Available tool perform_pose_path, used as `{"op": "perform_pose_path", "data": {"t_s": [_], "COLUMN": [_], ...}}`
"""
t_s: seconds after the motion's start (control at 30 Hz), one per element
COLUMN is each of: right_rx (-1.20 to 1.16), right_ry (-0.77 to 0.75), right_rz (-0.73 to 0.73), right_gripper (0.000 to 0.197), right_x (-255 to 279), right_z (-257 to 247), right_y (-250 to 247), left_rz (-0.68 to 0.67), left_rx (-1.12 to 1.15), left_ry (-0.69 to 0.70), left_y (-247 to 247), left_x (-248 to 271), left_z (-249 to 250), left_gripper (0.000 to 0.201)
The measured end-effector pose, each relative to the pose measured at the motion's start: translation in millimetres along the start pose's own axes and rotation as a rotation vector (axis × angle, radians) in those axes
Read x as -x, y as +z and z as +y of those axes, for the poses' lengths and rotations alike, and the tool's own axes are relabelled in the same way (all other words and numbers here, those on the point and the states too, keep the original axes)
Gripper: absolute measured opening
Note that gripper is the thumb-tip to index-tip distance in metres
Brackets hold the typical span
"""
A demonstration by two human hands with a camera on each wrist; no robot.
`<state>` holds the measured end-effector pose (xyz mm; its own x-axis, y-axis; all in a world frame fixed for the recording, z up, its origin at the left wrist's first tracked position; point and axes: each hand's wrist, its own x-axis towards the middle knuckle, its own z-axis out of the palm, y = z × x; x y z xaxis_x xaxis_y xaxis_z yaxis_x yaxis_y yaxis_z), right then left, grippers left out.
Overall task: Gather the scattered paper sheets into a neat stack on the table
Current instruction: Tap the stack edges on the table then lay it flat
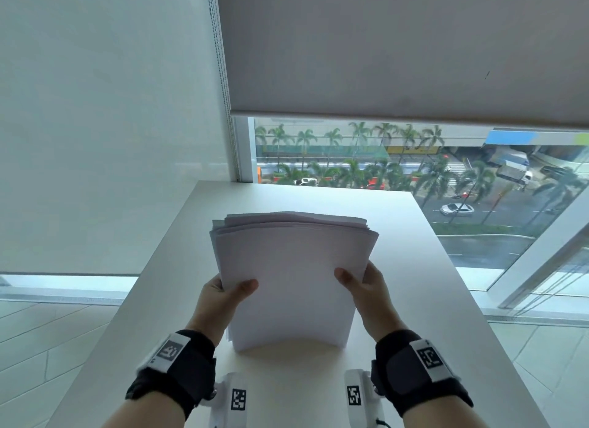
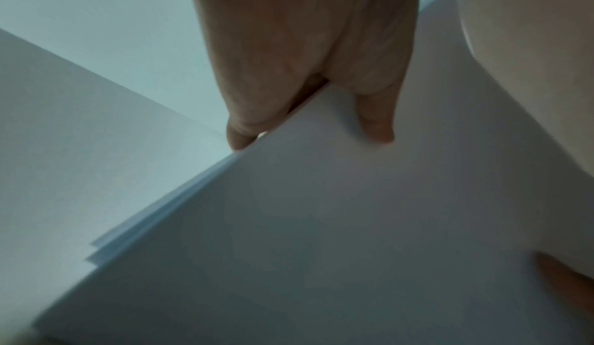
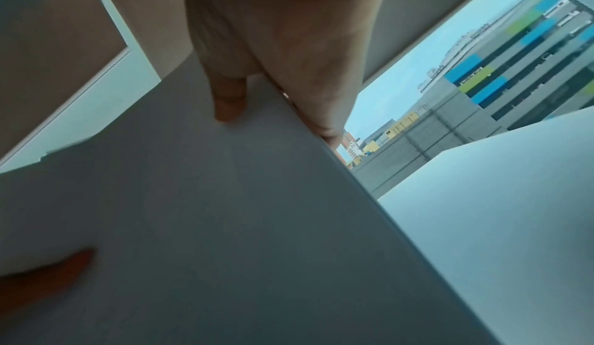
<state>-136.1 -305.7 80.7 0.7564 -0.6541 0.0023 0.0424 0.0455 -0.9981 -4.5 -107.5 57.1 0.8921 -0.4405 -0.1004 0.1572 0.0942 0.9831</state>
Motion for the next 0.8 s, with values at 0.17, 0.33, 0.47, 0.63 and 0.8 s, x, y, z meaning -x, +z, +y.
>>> {"op": "perform_pose_path", "data": {"t_s": [0.17, 0.33, 0.47, 0.63, 0.8], "right_rx": [0.011, -0.075, -0.112, 0.010, 0.236], "right_ry": [-0.067, -0.141, -0.189, -0.263, -0.378], "right_rz": [0.063, 0.039, 0.014, -0.008, 0.218], "right_gripper": [0.027, 0.005, 0.054, 0.038, 0.089], "right_x": [4, 10, 16, 18, 20], "right_z": [-13, -21, -22, -36, -33], "right_y": [-9, -26, -29, -23, -14], "left_rz": [-0.022, -0.048, 0.018, 0.240, 0.393], "left_rx": [0.003, 0.028, 0.036, 0.016, -0.049], "left_ry": [0.069, 0.169, 0.252, 0.319, 0.291], "left_y": [12, 17, 23, 43, 56], "left_x": [15, 28, 34, 39, 35], "left_z": [15, 41, 56, 74, 79], "left_gripper": [0.022, 0.045, 0.044, 0.020, 0.020]}}
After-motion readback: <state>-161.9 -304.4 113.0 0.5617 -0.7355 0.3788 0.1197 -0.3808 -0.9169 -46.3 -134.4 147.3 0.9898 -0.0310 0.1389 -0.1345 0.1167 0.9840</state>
